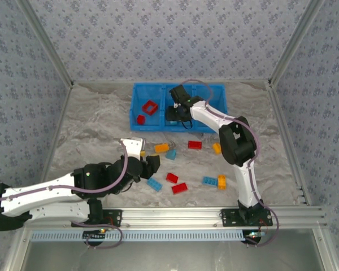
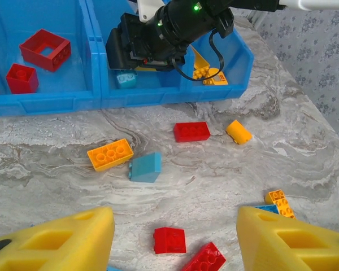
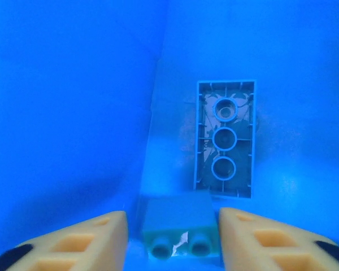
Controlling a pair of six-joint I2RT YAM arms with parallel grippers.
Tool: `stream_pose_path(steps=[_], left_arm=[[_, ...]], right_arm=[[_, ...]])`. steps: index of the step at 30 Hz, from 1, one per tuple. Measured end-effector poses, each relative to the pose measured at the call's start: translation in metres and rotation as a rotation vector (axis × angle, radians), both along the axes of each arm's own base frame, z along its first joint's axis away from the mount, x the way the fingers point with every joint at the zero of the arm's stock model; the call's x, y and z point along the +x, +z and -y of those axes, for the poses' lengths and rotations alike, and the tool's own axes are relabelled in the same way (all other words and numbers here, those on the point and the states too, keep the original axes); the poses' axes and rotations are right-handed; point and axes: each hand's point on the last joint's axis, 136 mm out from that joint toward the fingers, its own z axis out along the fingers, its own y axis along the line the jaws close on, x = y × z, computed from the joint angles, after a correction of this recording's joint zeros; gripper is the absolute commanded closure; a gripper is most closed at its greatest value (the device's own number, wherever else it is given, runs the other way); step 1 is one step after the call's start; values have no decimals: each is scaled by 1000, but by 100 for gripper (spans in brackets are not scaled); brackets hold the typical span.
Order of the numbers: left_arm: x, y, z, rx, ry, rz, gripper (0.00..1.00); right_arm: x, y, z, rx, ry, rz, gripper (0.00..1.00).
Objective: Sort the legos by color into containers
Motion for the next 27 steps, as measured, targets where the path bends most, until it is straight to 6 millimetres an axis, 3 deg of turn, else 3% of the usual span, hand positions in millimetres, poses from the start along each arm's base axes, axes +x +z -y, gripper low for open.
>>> stream_pose_path(steps=[4, 8, 11, 17, 20, 22, 24, 27], left_arm=[[0, -1, -1, -1, 3, -4, 40], [0, -1, -1, -8, 8, -10, 40], [0, -1, -1, -18, 16, -18, 41], [0, -12, -12, 3, 66, -59, 39], [1, -28, -30, 25, 151, -135, 42], [5, -46, -51, 52, 252, -217, 42], [6, -67, -72, 77, 340, -301, 42], [-2, -110, -98, 142, 438, -436, 39]], right_arm=[[-1, 1, -1, 10, 1, 1, 43], [-7, 12, 2, 10, 4, 14, 49], [-12, 38, 5, 18, 1, 61, 53], [-38, 116, 16, 31, -2, 225, 53], [-72, 149, 14, 41, 42, 317, 52], [-109, 161, 4, 47, 112, 369, 50], [-147, 161, -10, 56, 204, 400, 48], [-215, 142, -34, 79, 382, 418, 46]])
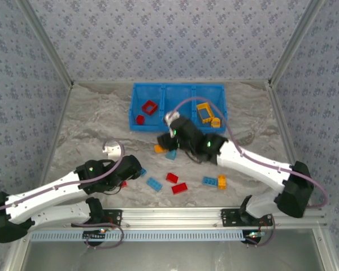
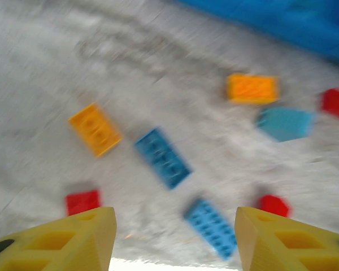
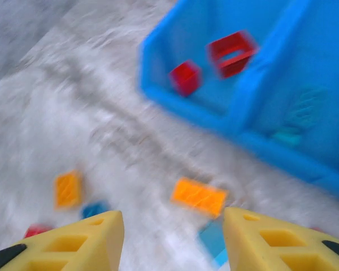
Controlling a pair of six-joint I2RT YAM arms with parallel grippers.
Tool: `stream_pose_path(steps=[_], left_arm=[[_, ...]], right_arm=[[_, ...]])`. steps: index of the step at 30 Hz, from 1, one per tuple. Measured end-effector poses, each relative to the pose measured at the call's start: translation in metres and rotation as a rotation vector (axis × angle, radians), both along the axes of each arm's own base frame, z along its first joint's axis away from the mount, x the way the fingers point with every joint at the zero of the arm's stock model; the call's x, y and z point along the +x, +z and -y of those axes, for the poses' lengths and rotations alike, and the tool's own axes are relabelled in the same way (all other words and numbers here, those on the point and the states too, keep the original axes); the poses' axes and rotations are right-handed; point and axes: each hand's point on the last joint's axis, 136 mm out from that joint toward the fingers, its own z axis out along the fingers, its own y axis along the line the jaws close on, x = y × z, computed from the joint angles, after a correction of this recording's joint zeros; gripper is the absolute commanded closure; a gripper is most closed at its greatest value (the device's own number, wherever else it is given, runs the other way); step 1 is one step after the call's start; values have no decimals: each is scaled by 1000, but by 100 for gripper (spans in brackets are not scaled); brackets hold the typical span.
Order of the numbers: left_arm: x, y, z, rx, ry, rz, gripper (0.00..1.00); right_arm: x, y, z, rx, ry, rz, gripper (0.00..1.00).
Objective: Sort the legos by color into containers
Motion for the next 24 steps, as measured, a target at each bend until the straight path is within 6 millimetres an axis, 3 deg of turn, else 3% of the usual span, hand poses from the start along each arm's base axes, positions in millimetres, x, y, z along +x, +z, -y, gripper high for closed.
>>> stream_pose_path(steps=[4, 6, 11, 13, 18, 24], left_arm=[[-20, -59, -27, 76, 76, -190, 35], [-28, -79, -34, 93, 102, -264, 35], [-28, -99, -32, 90, 128, -354, 33], [-24, -106, -30, 68, 138, -372, 34], [-23, -125, -35, 57, 140, -408, 36], [-20, -134, -39, 58, 125, -415, 47]], right_arm=[[-88, -48, -15, -17, 237, 0, 39], [-119, -68, -15, -11, 324, 4, 37], [-177, -93, -21, -3, 502, 94, 37], [-184, -90, -26, 12, 520, 117, 37], [-177, -80, -33, 41, 491, 158, 37], [-174, -76, -43, 46, 484, 160, 38]])
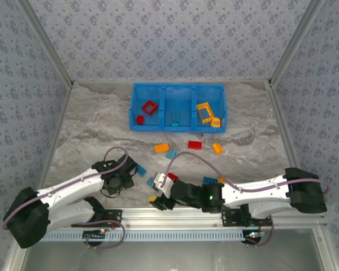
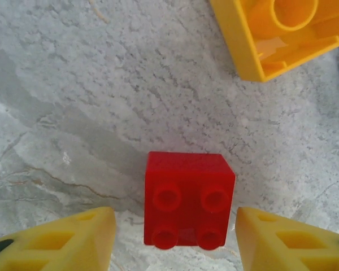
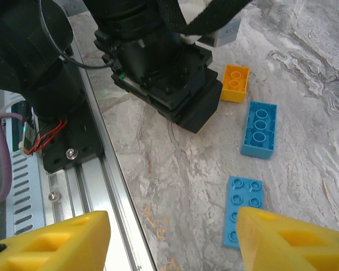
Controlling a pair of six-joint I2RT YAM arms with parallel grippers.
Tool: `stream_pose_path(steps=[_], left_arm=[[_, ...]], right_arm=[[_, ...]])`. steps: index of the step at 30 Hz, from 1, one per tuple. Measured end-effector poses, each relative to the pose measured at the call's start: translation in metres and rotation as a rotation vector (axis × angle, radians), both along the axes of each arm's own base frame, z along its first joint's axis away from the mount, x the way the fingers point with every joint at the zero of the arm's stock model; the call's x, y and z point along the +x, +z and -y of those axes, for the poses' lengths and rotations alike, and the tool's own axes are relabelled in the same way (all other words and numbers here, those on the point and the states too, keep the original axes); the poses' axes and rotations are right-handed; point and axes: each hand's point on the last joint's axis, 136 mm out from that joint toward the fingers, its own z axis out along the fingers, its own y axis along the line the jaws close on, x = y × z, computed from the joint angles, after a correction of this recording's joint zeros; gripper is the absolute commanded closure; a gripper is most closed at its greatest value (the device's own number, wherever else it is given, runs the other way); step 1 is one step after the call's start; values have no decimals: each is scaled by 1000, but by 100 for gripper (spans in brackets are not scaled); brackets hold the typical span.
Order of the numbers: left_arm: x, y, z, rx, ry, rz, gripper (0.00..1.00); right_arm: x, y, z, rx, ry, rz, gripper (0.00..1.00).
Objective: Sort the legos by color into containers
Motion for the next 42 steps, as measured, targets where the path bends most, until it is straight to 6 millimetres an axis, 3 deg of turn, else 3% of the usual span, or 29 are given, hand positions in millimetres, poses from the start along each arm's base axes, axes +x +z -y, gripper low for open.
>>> stream_pose_path(steps=[6, 8, 12, 16, 22, 25, 30, 35, 42], left_arm=[[4, -6, 0, 11, -30, 3, 62], [4, -6, -1, 19, -39, 3, 71], [4, -3, -3, 22, -52, 15, 73], [17, 28, 6, -7, -66, 76, 73], [82, 126, 55, -148, -120, 238, 73], [125, 146, 76, -158, -154, 247, 73], [192, 139, 99, -137, -219, 201, 73], [246, 111, 98, -135, -229, 144, 72], [289, 89, 105, -170, -258, 112, 71]], right_arm=[[1, -1, -2, -4, -2, -1, 38], [1, -1, -3, -3, -3, -1, 38], [3, 3, -4, 5, -11, 5, 38], [14, 23, 2, 41, -58, 36, 37], [61, 90, 23, 175, -229, 119, 36], [89, 120, 33, 225, -327, 153, 36], [127, 148, 46, 251, -453, 190, 36], [147, 149, 47, 231, -514, 201, 35], [158, 141, 40, 195, -534, 201, 35]])
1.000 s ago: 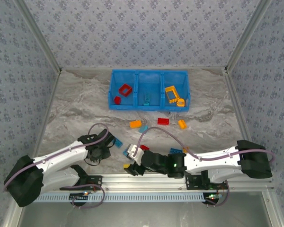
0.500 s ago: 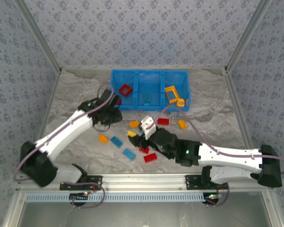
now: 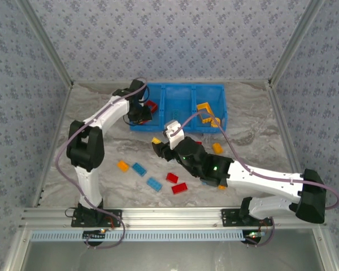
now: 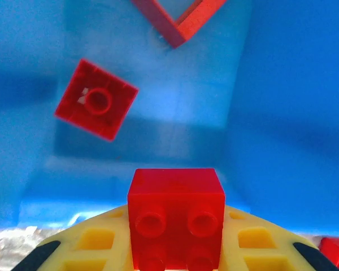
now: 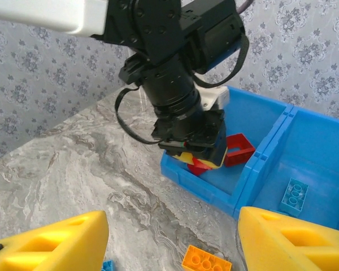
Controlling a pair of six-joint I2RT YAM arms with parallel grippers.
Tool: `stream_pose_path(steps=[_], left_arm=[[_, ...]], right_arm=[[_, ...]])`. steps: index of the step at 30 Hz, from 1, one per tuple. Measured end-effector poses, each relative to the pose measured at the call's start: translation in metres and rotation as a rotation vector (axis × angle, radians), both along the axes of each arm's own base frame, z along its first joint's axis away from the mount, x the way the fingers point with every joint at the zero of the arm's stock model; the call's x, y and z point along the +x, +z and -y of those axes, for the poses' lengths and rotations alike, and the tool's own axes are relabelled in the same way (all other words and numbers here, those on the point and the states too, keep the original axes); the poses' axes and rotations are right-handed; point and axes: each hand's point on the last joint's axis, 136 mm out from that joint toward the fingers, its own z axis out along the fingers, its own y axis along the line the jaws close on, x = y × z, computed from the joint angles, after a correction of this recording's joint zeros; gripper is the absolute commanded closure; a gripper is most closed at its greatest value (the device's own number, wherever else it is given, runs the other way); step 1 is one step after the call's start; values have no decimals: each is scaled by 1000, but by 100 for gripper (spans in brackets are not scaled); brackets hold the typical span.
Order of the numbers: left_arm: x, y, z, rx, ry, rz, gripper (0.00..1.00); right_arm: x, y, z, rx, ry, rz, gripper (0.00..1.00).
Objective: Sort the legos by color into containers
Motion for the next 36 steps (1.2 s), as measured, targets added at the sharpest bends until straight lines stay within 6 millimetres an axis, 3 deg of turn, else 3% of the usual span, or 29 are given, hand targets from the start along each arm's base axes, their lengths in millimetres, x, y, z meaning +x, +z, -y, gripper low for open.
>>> stream_pose_path(steps=[3, 9, 14, 19, 22, 26, 30, 32, 36], left_arm=[[9, -3, 5, -6, -7, 0, 68], [11, -18, 0, 4, 10, -35, 52], [11, -14, -2, 2, 13, -31, 46], [6, 17, -3, -17, 18, 15, 49], [0, 55, -5, -39, 28, 92, 49], [-36, 118, -14, -71, 47, 230, 46], [-101, 163, -30, -125, 73, 352, 45], [-135, 171, -45, -158, 98, 390, 44], [-198, 168, -87, -202, 184, 422, 44]], right_arm=[[2, -2, -1, -5, -2, -3, 35], [2, -4, -1, -11, -5, -10, 33], [7, -8, 5, -15, -32, -26, 32], [16, -15, 18, -27, -84, -55, 34], [21, -24, 28, -42, -117, -90, 34], [22, -45, 25, -115, -81, -144, 33], [12, -82, -18, -249, 86, -229, 33], [4, -101, -43, -304, 168, -268, 32], [-16, -135, -91, -379, 292, -337, 30]])
